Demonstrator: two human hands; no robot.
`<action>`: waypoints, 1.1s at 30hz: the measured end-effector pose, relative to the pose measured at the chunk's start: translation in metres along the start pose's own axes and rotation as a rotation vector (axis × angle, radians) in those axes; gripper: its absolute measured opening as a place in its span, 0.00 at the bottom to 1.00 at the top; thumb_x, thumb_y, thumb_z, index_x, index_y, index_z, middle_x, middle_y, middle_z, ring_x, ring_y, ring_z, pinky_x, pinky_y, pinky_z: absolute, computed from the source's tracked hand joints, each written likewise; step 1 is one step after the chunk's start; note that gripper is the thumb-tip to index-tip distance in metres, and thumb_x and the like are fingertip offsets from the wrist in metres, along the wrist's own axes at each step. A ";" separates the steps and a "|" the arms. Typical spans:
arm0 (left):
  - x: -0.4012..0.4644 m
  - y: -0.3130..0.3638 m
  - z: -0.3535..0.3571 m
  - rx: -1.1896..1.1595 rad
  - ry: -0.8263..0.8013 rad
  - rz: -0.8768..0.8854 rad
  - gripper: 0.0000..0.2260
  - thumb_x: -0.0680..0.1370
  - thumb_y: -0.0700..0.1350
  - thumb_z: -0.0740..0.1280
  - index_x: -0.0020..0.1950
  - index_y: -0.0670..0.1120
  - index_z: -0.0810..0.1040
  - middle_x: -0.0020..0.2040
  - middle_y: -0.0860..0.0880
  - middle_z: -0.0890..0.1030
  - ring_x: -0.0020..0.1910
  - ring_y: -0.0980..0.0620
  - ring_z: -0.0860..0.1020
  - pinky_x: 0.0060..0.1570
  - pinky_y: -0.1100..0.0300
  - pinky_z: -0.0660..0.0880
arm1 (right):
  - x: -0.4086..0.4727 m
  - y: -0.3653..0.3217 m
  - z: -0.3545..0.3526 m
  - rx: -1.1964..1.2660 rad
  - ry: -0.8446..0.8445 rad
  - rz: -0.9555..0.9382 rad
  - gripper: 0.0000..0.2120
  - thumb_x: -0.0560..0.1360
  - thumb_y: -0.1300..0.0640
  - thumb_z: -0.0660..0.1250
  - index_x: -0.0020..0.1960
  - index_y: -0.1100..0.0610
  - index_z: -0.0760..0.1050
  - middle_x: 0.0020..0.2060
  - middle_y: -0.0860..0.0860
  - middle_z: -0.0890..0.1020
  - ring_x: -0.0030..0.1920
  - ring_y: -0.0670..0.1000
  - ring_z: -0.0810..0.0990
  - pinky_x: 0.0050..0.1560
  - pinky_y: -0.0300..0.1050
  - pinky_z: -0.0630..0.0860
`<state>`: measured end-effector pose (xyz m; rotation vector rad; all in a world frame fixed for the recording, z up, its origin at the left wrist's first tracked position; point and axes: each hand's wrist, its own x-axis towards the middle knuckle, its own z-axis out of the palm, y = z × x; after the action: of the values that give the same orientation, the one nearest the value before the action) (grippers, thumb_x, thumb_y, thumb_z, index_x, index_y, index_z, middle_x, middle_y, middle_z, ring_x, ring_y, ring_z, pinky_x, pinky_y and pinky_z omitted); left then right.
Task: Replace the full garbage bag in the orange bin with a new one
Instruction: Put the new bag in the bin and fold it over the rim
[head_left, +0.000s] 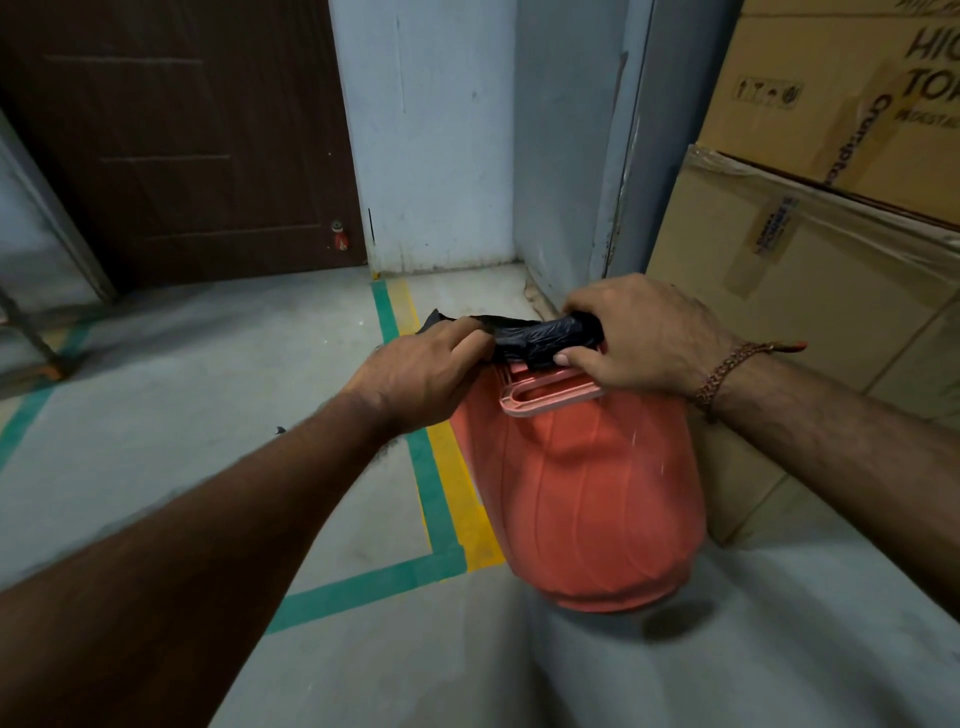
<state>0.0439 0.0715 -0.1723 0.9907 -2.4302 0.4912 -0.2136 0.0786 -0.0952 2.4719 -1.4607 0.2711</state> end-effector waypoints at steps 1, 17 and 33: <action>0.000 0.000 0.000 -0.004 -0.004 -0.008 0.08 0.82 0.46 0.63 0.58 0.43 0.75 0.54 0.44 0.78 0.45 0.41 0.78 0.31 0.51 0.75 | -0.001 0.002 0.002 0.001 0.012 -0.003 0.24 0.71 0.30 0.61 0.53 0.47 0.77 0.42 0.47 0.81 0.44 0.53 0.80 0.43 0.52 0.81; 0.004 0.008 -0.004 -0.010 0.010 -0.074 0.06 0.81 0.43 0.67 0.56 0.44 0.79 0.48 0.44 0.79 0.36 0.40 0.78 0.28 0.57 0.68 | -0.001 0.019 0.012 0.057 0.049 0.054 0.25 0.68 0.27 0.60 0.49 0.46 0.75 0.41 0.46 0.79 0.44 0.52 0.80 0.45 0.51 0.80; 0.016 0.000 0.003 -0.021 -0.010 -0.228 0.11 0.77 0.50 0.66 0.58 0.50 0.82 0.47 0.47 0.83 0.42 0.41 0.82 0.35 0.53 0.78 | -0.004 0.032 0.018 0.069 0.079 0.050 0.27 0.69 0.26 0.61 0.50 0.48 0.77 0.41 0.47 0.80 0.43 0.52 0.79 0.44 0.53 0.80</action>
<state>0.0327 0.0614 -0.1666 1.2451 -2.2882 0.3814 -0.2433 0.0619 -0.1093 2.4501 -1.5065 0.4317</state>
